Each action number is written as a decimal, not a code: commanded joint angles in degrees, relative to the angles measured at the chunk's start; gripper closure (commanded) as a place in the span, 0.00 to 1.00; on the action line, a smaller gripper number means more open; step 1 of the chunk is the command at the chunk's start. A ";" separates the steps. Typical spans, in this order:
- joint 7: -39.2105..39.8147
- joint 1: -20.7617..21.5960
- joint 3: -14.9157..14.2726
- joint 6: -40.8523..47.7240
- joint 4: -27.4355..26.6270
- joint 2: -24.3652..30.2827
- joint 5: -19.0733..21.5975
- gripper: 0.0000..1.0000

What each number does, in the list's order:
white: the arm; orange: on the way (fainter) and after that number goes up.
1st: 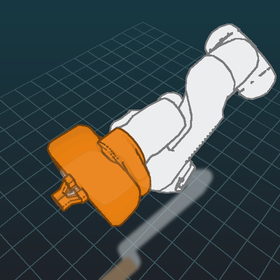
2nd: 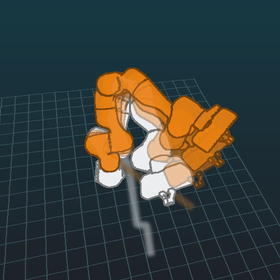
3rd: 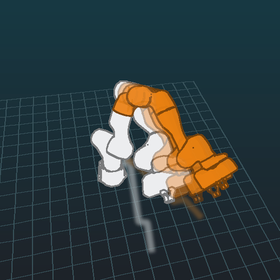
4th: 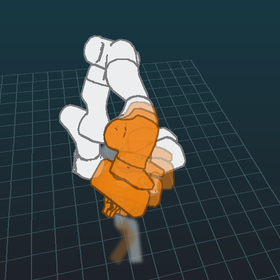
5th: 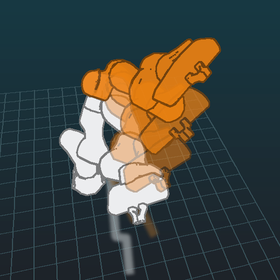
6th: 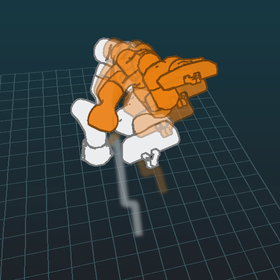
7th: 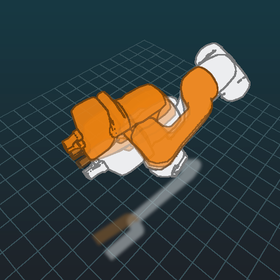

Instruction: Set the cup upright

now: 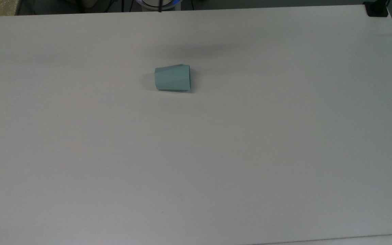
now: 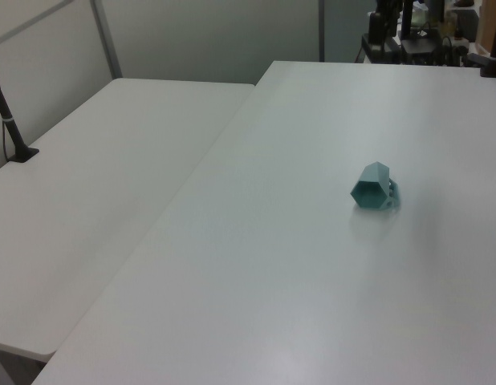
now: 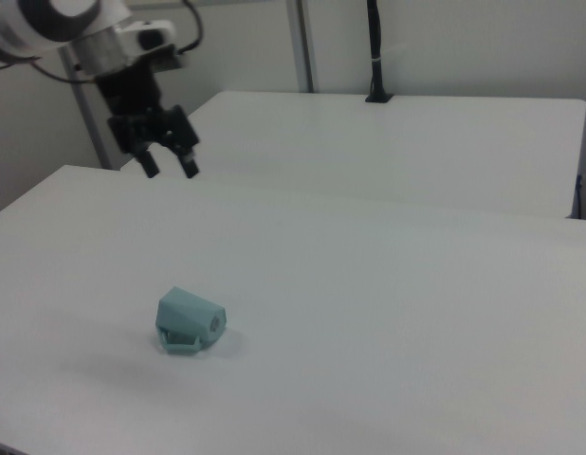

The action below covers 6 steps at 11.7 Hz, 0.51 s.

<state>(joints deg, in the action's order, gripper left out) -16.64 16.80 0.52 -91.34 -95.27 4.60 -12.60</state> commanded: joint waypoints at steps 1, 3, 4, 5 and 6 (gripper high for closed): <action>-9.61 5.94 3.33 -0.42 -0.62 -1.08 -7.32 0.00; -13.75 10.69 4.66 0.01 -0.18 -4.24 -12.94 0.00; -17.69 14.54 5.01 0.36 -0.18 -6.77 -17.23 0.00; -21.90 17.71 5.01 0.46 -0.26 -9.06 -20.67 0.00; -24.64 20.09 5.01 0.54 -0.44 -11.00 -23.14 0.00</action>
<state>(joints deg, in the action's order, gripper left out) -33.93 31.25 5.65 -91.34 -95.97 -1.71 -29.47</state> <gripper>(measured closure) 0.000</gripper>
